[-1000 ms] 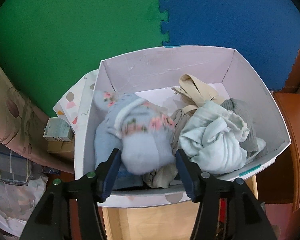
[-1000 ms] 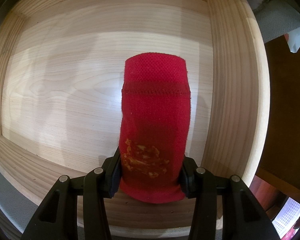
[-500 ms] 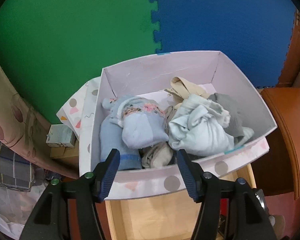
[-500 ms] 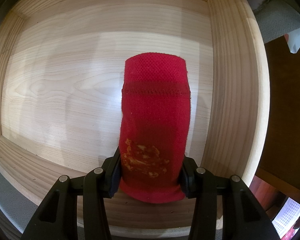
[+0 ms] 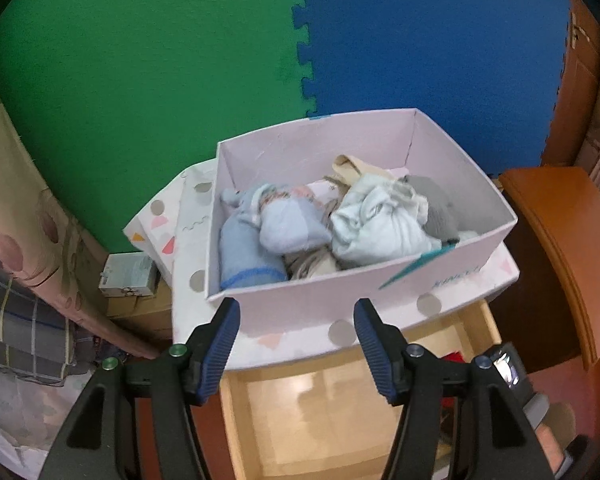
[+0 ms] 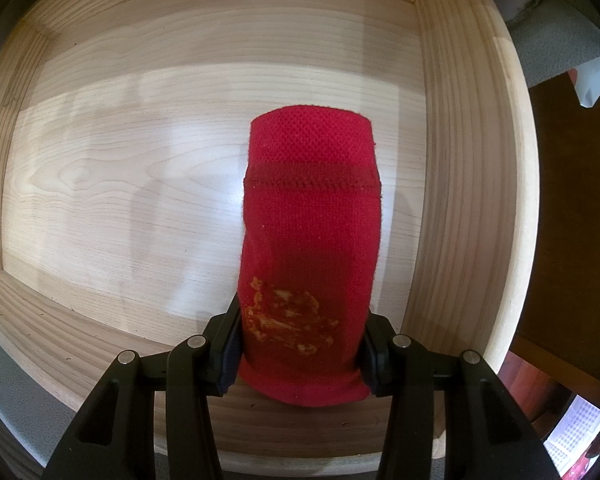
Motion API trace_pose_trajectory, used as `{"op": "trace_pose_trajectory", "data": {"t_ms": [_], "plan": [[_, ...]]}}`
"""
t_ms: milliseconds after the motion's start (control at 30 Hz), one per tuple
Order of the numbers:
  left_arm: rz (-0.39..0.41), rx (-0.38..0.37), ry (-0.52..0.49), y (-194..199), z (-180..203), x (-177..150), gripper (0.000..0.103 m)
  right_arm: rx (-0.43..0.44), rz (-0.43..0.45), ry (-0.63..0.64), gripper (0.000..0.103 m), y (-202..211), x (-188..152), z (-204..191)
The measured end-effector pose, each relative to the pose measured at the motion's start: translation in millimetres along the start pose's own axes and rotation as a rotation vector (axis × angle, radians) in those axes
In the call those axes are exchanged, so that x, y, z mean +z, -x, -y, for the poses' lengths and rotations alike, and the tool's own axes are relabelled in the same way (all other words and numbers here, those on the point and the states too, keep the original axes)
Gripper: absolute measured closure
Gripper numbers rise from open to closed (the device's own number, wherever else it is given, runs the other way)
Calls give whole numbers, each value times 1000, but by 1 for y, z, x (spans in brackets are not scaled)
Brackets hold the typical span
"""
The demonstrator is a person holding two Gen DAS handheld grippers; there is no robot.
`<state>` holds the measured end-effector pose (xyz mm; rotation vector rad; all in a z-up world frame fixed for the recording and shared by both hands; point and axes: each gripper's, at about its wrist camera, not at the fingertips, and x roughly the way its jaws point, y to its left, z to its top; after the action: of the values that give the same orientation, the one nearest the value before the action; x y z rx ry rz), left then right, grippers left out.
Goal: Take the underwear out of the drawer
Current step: 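Bring the left tool back over the empty drawer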
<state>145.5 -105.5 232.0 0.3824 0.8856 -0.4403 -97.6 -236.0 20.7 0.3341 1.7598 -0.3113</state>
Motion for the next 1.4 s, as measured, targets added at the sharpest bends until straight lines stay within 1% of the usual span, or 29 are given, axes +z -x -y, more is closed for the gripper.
{"op": "trace_pose_trajectory", "data": {"t_ms": [133, 200, 267, 467, 733, 867, 1033, 1167, 1300, 1400], "plan": [[5, -5, 30, 7, -7, -18, 42, 0, 0, 0, 59, 0, 0, 0], [11, 6, 42, 8, -11, -29, 42, -2, 1, 3, 59, 0, 0, 1], [3, 19, 47, 7, -13, -40, 42, -4, 1, 5, 59, -1, -3, -3], [-20, 16, 60, -1, -14, -71, 42, -5, 1, 4, 59, -2, -3, -4], [-69, 17, 106, -32, -14, -117, 42, -6, 1, 4, 59, -2, -3, -4], [-100, 17, 123, -48, -13, -134, 42, -6, 1, 4, 59, -2, -3, -5], [-128, 14, 144, -68, -15, -153, 42, -6, 1, 6, 59, -2, -2, -5], [-143, 26, 129, -80, -14, -165, 42, -6, 0, 6, 59, -2, -2, -5], [-166, -5, 141, -94, -15, -179, 42, -7, 0, 6, 59, -1, -2, -5], [-182, 0, 142, -104, -16, -188, 42, -7, 0, 5, 59, -2, -2, -5]]}}
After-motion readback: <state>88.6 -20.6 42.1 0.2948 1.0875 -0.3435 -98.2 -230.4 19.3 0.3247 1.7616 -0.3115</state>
